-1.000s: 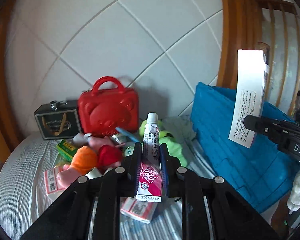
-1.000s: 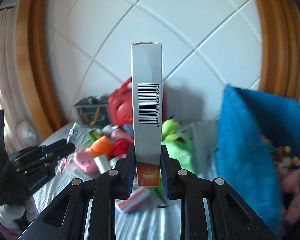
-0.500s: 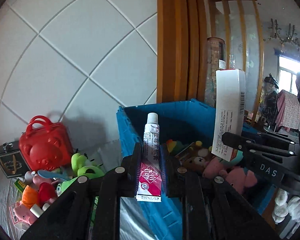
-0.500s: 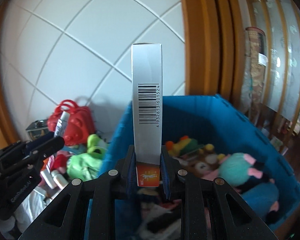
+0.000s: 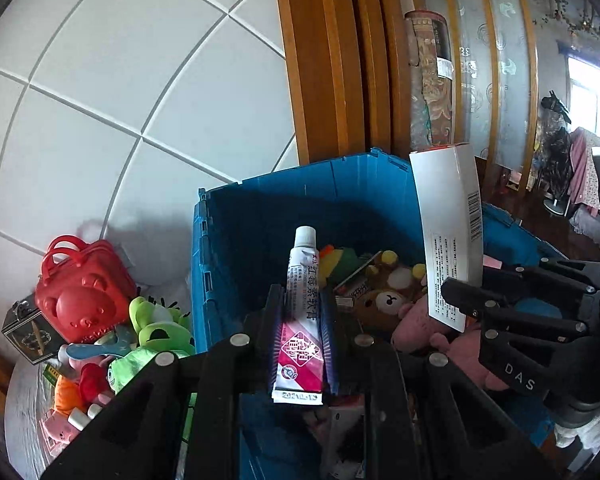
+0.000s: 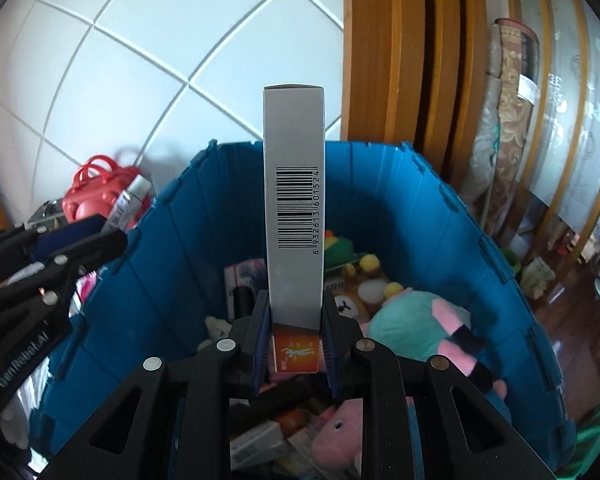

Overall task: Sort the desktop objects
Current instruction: 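Carry ointment tube in left tool while right tool carries white box over crate, then open left tool to drop tube while right tool releases white box into crate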

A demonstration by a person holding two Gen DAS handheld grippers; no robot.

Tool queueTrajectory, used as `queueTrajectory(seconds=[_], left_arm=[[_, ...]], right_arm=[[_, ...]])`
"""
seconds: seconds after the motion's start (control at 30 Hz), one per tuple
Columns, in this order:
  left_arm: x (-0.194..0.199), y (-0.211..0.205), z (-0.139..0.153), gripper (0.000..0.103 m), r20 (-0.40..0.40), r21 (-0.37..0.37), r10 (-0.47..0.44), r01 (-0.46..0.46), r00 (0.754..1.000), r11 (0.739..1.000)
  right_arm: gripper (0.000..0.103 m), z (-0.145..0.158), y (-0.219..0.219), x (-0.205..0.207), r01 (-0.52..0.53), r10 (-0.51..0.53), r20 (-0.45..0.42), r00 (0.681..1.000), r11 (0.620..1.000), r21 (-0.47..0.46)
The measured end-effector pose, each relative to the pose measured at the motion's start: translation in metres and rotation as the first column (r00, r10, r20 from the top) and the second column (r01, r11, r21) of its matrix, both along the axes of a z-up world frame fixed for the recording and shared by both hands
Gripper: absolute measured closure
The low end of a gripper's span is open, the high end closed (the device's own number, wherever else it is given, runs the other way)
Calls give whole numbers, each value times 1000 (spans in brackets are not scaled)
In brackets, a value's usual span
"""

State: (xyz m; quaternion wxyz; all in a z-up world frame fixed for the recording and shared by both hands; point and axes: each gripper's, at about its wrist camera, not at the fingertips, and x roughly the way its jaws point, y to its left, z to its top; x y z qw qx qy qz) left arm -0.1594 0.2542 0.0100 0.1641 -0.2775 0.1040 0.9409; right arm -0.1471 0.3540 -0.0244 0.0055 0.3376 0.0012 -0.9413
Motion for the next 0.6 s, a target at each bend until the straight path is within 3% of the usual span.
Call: queueTrajectory(seconds=[0.37, 0.43, 0.5, 0.53, 0.57, 0.6], left_arm=[[0, 14, -10, 85, 41, -39, 32, -30, 999, 999], [0, 13, -12, 78, 49, -40, 39, -37, 998, 999], [1, 11, -14, 52, 50, -32, 48, -46, 998, 998], [1, 10, -13, 44, 45, -30, 53, -51, 998, 998], [3, 9, -13, 35, 37, -28, 56, -55, 998, 998], [4, 7, -13, 33, 29, -26, 57, -56, 998, 998]], right_arm=[[80, -11, 9, -3, -45, 45, 32, 998, 999, -12], [80, -10, 10, -4, -40, 40, 27, 999, 999, -6], [79, -10, 9, -4, -33, 33, 26, 999, 999, -3], [74, -10, 9, -5, -28, 28, 28, 999, 1000, -1], [61, -10, 10, -5, -24, 24, 29, 999, 1000, -1], [53, -9, 10, -5, -20, 20, 26, 999, 1000, -3]])
